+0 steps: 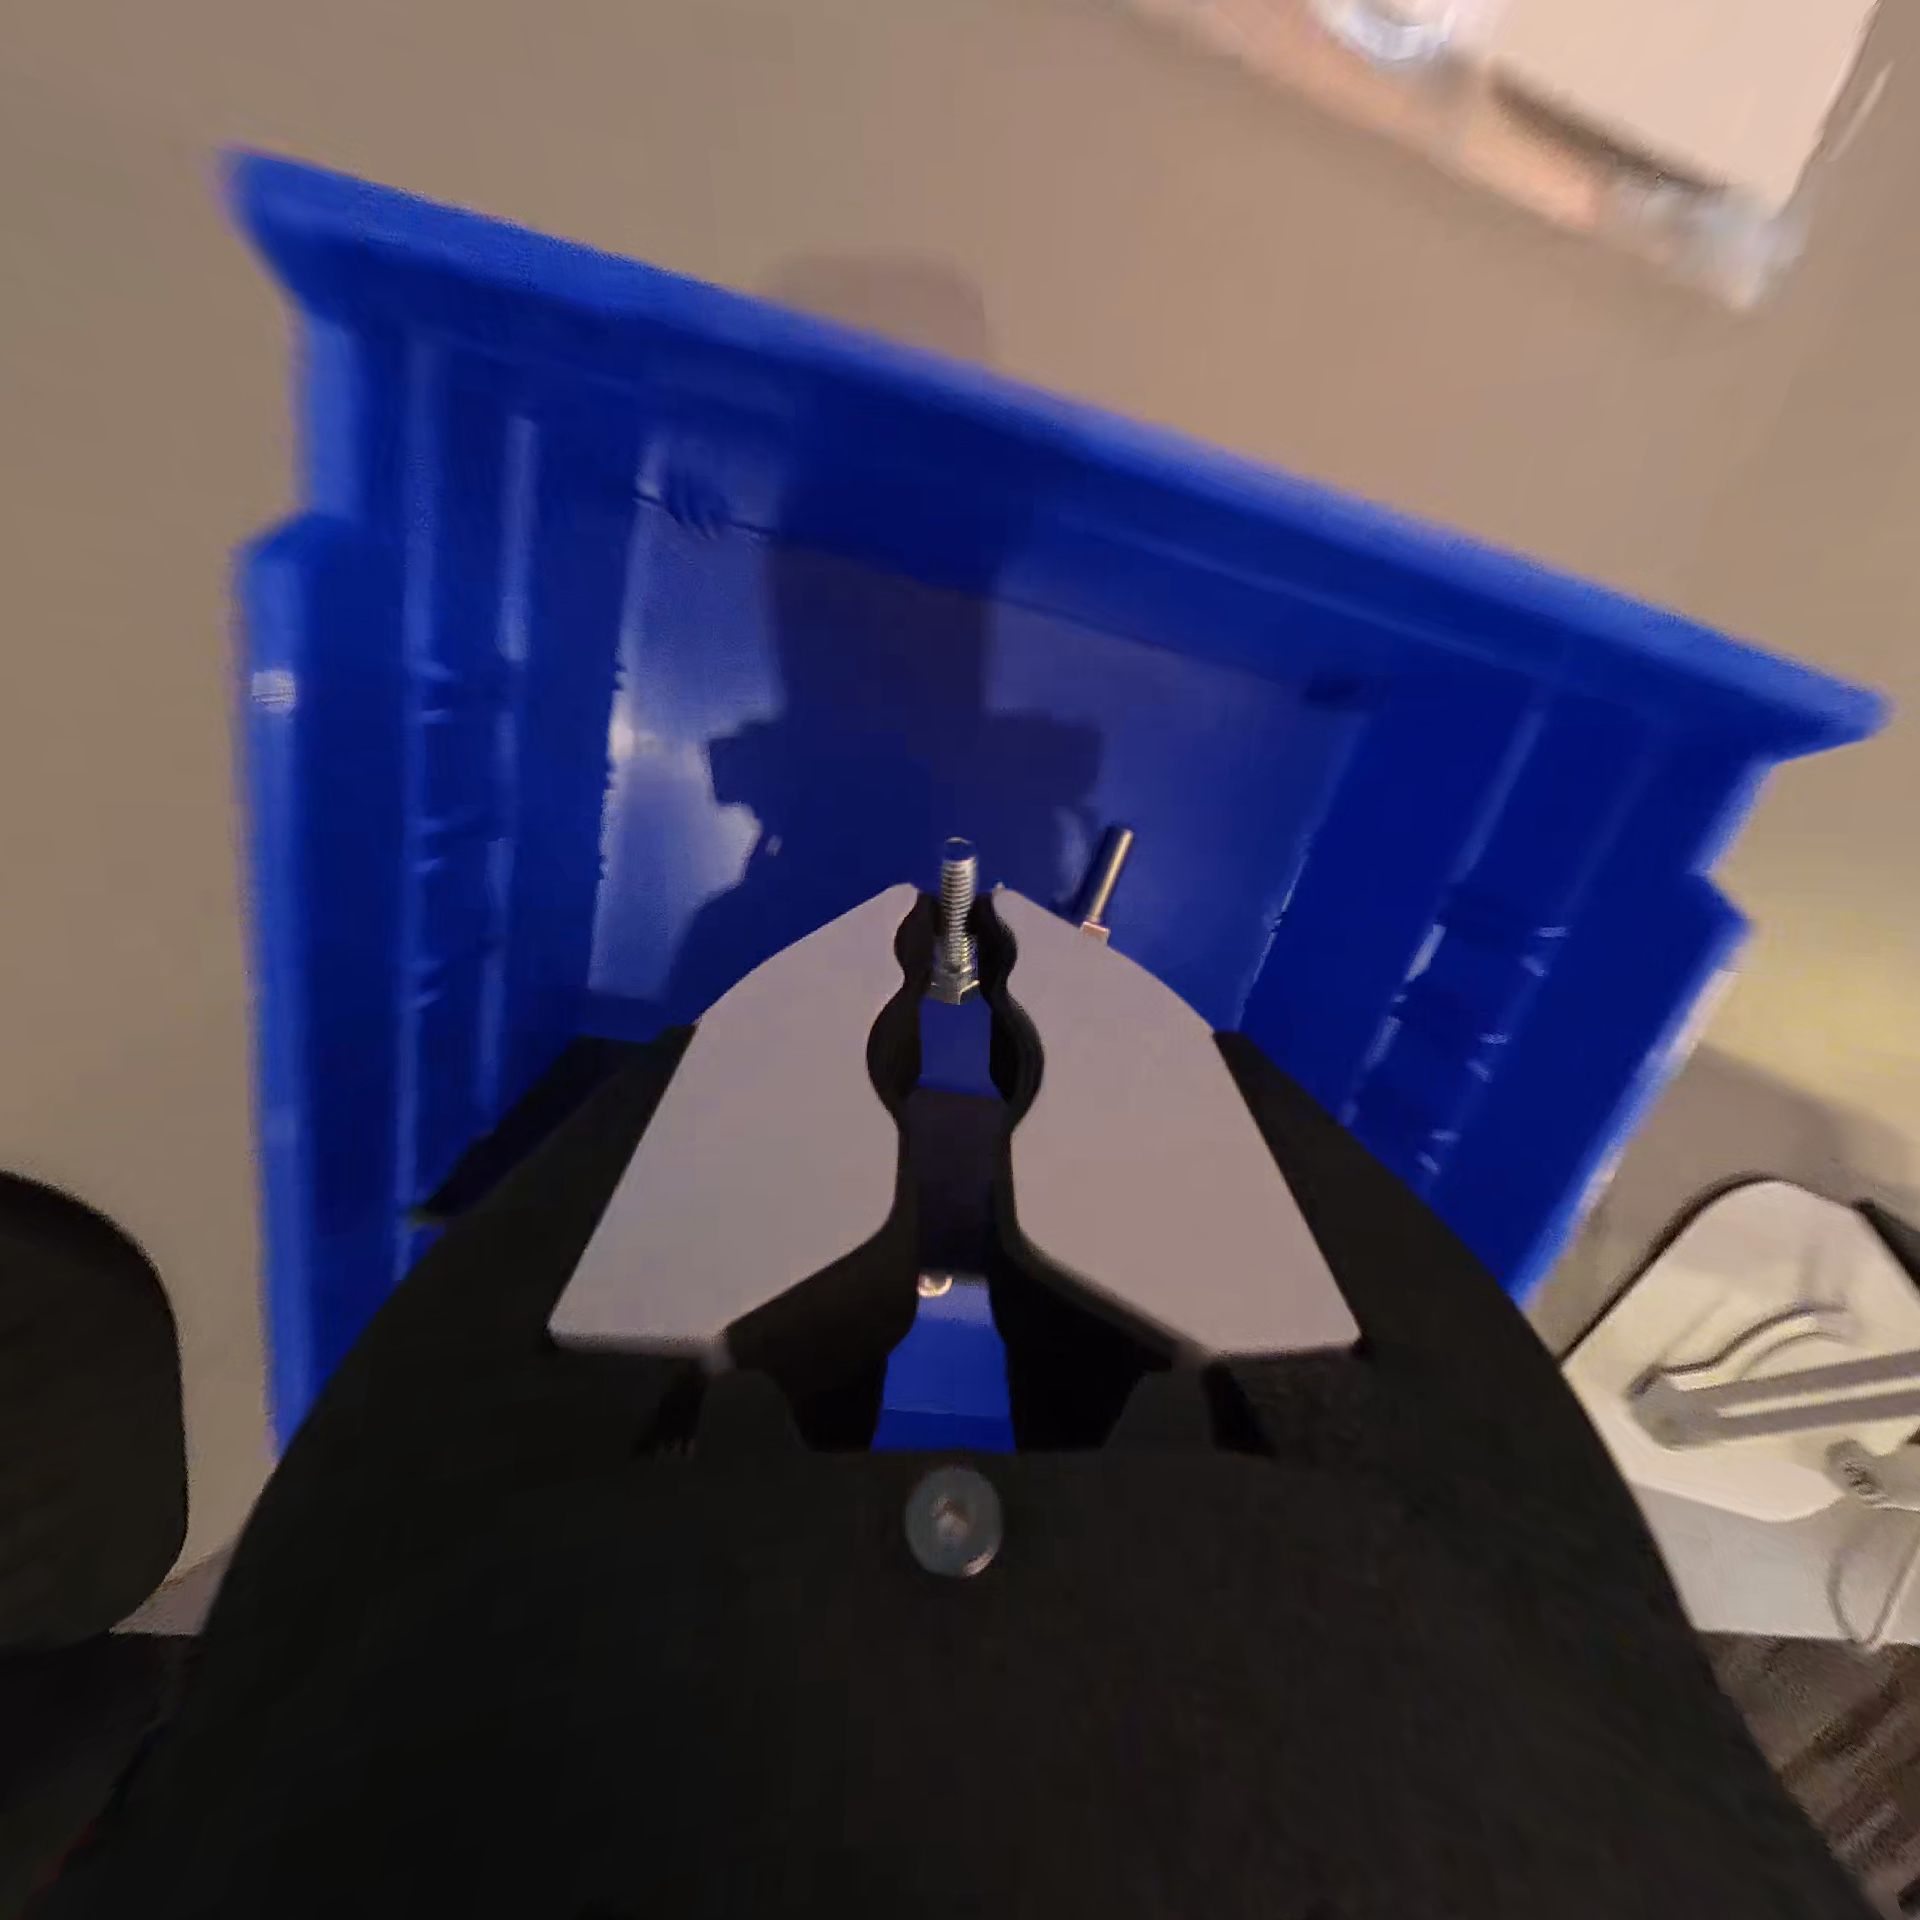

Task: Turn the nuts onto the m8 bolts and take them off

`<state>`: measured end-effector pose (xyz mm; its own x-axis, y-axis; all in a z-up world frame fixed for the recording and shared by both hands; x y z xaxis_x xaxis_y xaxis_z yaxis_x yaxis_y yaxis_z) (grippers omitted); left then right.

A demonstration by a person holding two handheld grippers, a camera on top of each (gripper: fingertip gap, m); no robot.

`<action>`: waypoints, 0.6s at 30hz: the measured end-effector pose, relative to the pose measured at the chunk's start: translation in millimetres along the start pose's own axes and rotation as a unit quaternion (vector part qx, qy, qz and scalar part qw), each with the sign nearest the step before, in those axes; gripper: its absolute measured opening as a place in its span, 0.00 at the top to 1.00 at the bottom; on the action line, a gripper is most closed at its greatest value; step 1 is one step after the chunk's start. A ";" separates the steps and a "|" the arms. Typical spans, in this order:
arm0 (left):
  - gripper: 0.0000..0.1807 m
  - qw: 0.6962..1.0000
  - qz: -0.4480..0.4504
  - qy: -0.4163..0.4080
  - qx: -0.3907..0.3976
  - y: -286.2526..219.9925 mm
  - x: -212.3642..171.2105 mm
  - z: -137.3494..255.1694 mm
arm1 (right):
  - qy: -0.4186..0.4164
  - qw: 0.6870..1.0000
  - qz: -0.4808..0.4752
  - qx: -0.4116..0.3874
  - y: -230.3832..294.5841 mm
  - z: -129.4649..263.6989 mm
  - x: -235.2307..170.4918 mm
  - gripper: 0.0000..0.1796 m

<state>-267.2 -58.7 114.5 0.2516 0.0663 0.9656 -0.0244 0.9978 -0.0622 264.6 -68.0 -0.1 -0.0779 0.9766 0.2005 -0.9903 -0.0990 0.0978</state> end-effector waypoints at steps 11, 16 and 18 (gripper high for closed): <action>0.84 0.999 0.009 0.045 0.013 9.4 -11.5 -14.5 | 0.081 0.995 -0.051 0.022 -28.8 -55.4 -2.6 0.96; 0.85 0.999 0.018 0.043 0.015 13.2 -12.7 -13.8 | 0.074 0.996 -0.046 0.026 -31.8 -57.7 -3.5 0.96; 0.85 0.999 0.018 0.042 0.017 13.8 -12.5 -12.8 | 0.060 0.997 -0.034 0.020 -30.2 -52.8 -4.4 0.94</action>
<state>-258.2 -45.6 98.3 0.3310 0.1050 0.9378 -0.0686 0.9938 -0.0871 288.8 -59.3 -55.4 -0.0270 0.9969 0.0734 -0.9885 -0.0375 0.1466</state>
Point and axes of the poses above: each gripper's, where its closed fingertips meet, z back along the fingers, x out of its top, y = z × x across the jaws, the point moved 10 cm from there along z, back along the fingers, and after that the axes turned 12 degrees about x, right-handed, at the moved point
